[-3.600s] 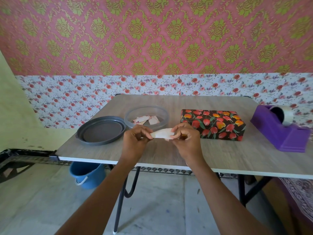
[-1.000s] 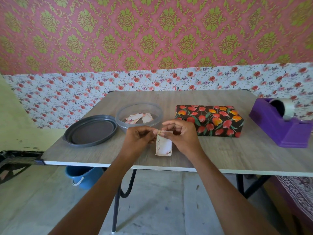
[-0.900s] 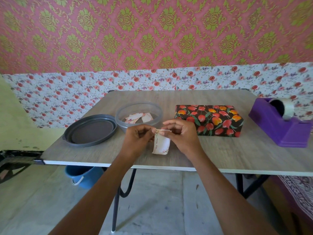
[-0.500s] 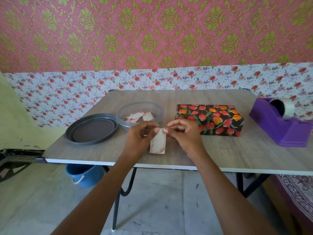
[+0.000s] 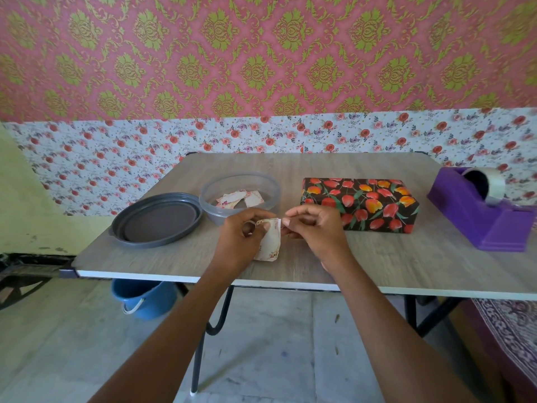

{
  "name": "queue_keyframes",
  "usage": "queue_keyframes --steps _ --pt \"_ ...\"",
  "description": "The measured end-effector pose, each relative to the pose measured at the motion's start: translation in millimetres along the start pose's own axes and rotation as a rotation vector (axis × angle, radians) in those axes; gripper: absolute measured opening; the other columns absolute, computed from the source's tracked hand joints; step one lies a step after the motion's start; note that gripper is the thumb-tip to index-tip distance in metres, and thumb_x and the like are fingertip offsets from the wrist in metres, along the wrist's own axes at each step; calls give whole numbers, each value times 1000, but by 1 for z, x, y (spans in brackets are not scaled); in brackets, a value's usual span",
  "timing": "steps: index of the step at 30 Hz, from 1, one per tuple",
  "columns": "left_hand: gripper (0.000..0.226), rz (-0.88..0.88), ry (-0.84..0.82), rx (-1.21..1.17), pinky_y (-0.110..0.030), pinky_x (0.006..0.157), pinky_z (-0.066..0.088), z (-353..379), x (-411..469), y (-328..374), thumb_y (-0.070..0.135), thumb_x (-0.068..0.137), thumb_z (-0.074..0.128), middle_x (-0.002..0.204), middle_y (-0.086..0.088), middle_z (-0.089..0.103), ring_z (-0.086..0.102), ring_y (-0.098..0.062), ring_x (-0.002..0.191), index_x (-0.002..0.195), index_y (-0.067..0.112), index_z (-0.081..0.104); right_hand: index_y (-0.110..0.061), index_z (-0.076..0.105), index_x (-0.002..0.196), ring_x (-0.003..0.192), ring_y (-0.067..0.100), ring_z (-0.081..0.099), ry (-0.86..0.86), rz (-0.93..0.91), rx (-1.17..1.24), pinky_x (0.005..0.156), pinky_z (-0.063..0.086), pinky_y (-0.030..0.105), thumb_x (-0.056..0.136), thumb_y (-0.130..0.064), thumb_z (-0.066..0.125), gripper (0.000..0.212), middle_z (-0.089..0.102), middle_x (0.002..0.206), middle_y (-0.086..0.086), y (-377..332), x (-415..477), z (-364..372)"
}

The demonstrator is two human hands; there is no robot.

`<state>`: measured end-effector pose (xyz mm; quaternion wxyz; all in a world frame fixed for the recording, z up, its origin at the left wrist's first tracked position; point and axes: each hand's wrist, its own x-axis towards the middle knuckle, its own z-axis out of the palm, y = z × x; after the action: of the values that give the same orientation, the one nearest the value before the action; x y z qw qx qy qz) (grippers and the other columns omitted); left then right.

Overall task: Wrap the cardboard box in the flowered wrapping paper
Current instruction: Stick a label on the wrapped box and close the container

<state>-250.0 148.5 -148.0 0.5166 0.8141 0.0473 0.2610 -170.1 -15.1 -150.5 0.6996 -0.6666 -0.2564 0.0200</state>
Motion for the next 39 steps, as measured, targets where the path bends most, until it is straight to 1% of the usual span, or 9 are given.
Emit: queue_keyframes --steps 4,8,13,16,18,20,24,32,39 --pt "18 -22 3 19 -23 85 57 0 0 0 11 97 66 112 14 70 66 -5 104 109 21 75 -8 76 94 77 25 77 -3 9 -3 69 62 31 85 -4 80 10 78 79 7 1 1 0" --pt "12 -31 4 21 -20 79 55 1 0 1 16 94 70 104 18 71 67 -1 97 100 27 74 -11 76 92 75 22 77 -4 0 -34 68 61 29 85 -3 80 12 78 78 5 3 2 0" --pt "14 53 -14 70 -25 81 53 0 0 4 16 92 74 102 15 72 65 -3 94 101 26 77 -13 74 91 78 23 77 -29 -5 -43 78 63 40 83 -1 81 16 79 81 5 3 2 0" --pt "8 48 -18 63 -35 84 56 0 0 4 13 89 76 96 10 73 67 -8 92 93 20 78 -10 72 92 78 25 77 -41 12 -32 77 63 40 82 0 81 16 79 81 7 3 2 -1" --pt "9 47 2 68 -40 86 57 0 -1 4 10 87 77 93 10 72 67 -9 91 89 19 76 -6 70 92 75 24 77 -49 28 -18 69 62 33 81 1 82 18 78 80 9 2 2 0" --pt "13 49 6 83 -40 87 57 -1 -2 6 9 87 77 91 13 71 67 -5 89 86 22 75 -4 69 90 71 24 76 -55 48 1 64 60 27 80 3 83 19 77 77 11 1 2 0" --pt "12 50 10 96 -39 88 57 0 -6 7 7 88 75 92 11 71 65 -4 90 87 18 74 -6 67 88 65 25 73 -72 104 26 62 58 28 78 3 83 21 75 75 14 2 3 -1" --pt "21 195 65 116 -32 81 58 0 -11 6 -6 84 72 97 10 68 66 -11 96 82 14 76 -13 61 77 65 29 68 -98 195 68 68 58 41 77 4 83 28 71 79 28 2 5 0" --pt "23 310 116 181 -23 82 54 2 -13 3 -13 83 69 110 2 54 55 -9 111 81 10 75 -24 50 63 61 25 67 -71 181 37 62 53 37 76 3 81 42 71 72 20 2 3 1"
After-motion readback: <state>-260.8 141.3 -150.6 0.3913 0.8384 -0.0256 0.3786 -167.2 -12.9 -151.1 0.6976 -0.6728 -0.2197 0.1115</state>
